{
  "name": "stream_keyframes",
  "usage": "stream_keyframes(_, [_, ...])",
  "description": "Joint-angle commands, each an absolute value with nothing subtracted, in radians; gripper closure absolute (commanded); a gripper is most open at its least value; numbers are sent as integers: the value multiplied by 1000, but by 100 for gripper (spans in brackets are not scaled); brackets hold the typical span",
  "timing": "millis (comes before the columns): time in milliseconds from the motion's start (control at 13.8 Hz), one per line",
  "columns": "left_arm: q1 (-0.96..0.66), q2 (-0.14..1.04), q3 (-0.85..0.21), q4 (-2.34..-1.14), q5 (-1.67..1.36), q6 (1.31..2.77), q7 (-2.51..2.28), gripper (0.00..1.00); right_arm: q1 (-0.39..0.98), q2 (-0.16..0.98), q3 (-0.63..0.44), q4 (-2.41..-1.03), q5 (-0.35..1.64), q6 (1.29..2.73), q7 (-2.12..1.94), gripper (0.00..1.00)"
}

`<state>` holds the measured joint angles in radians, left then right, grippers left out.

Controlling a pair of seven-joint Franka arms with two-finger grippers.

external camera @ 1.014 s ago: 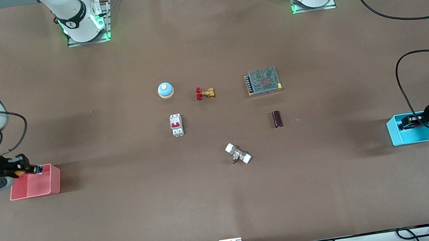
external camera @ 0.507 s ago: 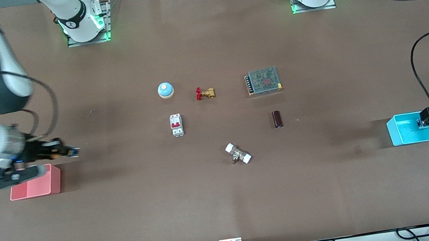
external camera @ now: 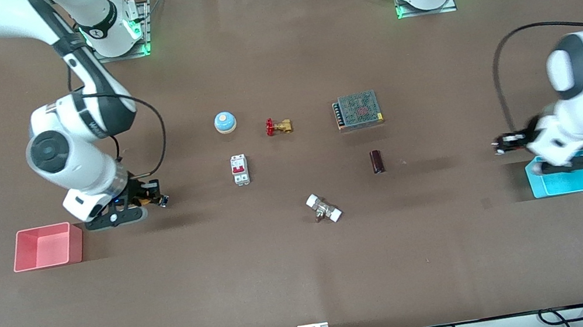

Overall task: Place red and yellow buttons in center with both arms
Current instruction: 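Lift the yellow button with the right gripper while the left gripper lifts the red button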

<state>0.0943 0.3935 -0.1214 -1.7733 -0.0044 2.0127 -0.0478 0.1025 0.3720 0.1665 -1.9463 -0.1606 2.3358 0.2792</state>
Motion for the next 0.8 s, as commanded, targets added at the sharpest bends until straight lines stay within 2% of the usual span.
stream_keyframes(0, [83,324,-170,-1899,-14,2087,-142,68,121,347,181,-2013,-311,2365,409,76])
stream_keyframes(290, [72,337,-205,-2028,-14,2264,-158,67,129,388,229,-2014,-434,2368,604,76])
stream_keyframes(725, [84,413,-209,-2077,-12,2456,-144,64,163,434,235,-2013,-462,2416,718,76])
